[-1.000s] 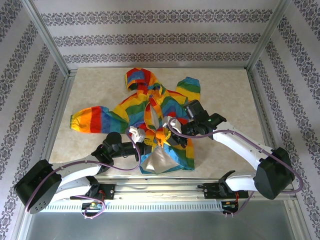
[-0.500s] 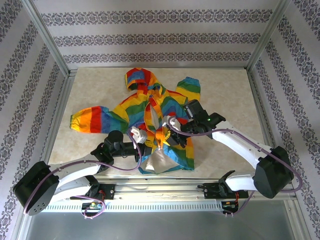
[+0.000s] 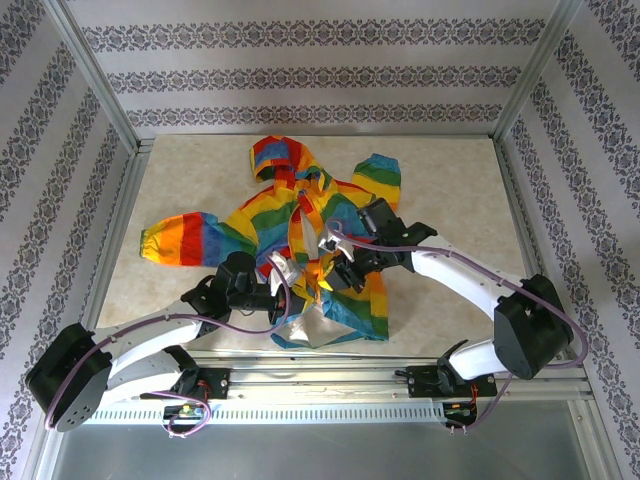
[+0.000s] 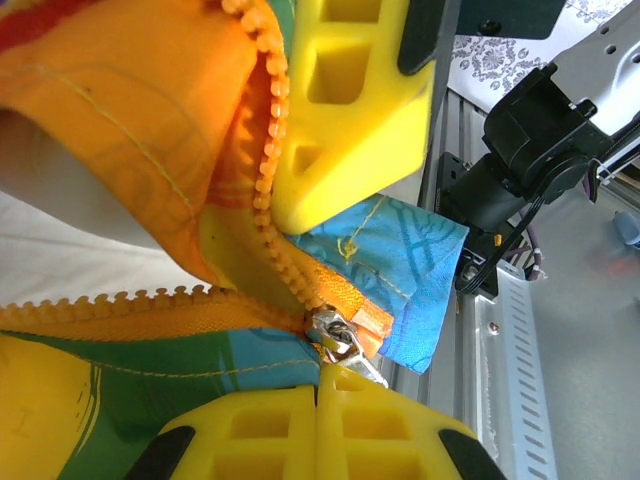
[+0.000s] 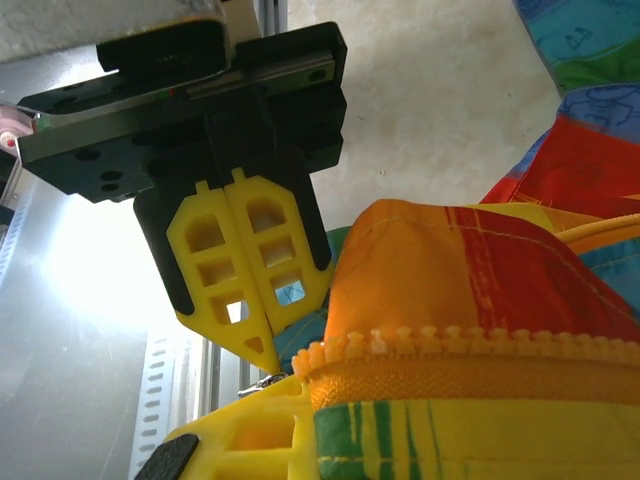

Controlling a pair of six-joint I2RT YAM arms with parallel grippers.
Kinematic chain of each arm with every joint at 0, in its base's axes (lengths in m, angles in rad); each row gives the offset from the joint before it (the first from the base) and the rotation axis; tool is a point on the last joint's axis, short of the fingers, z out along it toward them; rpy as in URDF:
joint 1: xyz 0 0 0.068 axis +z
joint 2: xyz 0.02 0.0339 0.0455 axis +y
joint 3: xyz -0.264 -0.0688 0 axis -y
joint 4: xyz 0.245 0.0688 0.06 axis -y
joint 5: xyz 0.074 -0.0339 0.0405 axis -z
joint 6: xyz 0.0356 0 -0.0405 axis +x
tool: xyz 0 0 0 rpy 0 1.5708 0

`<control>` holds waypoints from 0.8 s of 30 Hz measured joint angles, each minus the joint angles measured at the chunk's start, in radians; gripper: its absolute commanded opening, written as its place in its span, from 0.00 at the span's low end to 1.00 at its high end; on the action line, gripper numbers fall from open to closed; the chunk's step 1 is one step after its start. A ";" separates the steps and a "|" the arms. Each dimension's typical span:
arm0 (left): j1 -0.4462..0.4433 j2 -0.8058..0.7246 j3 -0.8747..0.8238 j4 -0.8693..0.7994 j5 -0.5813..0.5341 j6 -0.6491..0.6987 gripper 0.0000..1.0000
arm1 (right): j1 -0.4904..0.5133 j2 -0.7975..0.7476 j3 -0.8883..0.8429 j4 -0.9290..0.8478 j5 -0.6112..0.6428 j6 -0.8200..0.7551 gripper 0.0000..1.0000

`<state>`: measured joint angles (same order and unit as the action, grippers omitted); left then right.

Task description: Zip up the jacket

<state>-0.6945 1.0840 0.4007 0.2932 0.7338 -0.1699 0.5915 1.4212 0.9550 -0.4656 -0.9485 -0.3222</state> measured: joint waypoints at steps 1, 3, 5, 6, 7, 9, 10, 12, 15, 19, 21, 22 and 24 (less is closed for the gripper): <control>0.002 -0.002 0.000 -0.008 0.002 -0.008 0.00 | 0.000 0.000 -0.008 0.014 0.000 0.013 0.00; 0.003 -0.011 0.002 -0.031 0.003 -0.028 0.00 | 0.000 0.000 -0.029 0.055 0.003 0.042 0.01; 0.003 -0.024 0.006 -0.060 0.003 -0.048 0.00 | 0.000 0.000 -0.060 0.109 0.007 0.074 0.16; 0.003 -0.031 0.008 -0.075 0.003 -0.059 0.00 | 0.000 -0.001 -0.079 0.140 0.014 0.090 0.22; 0.003 -0.035 0.011 -0.090 0.007 -0.068 0.00 | 0.000 -0.001 -0.097 0.171 0.024 0.106 0.26; 0.003 -0.039 0.015 -0.125 0.012 -0.093 0.00 | 0.000 -0.001 -0.121 0.220 0.051 0.136 0.36; 0.003 -0.039 0.016 -0.136 0.015 -0.105 0.00 | 0.000 -0.001 -0.128 0.240 0.068 0.145 0.38; 0.003 -0.038 0.019 -0.164 0.018 -0.137 0.00 | 0.000 -0.003 -0.139 0.274 0.103 0.166 0.42; 0.003 -0.024 0.038 -0.214 0.020 -0.179 0.00 | 0.002 -0.013 -0.156 0.306 0.153 0.194 0.47; 0.003 0.001 0.079 -0.292 0.018 -0.221 0.00 | 0.002 -0.043 -0.184 0.333 0.206 0.225 0.53; 0.003 0.011 0.092 -0.324 0.018 -0.239 0.00 | 0.006 -0.074 -0.202 0.348 0.235 0.242 0.55; 0.003 0.015 0.096 -0.337 0.018 -0.247 0.00 | 0.008 -0.092 -0.211 0.352 0.253 0.246 0.56; 0.003 0.018 0.097 -0.360 0.018 -0.263 0.00 | 0.019 -0.140 -0.230 0.357 0.293 0.251 0.58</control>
<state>-0.6918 1.1023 0.4976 -0.0669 0.7517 -0.4328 0.6102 1.2812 0.7250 -0.1089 -0.6552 -0.0708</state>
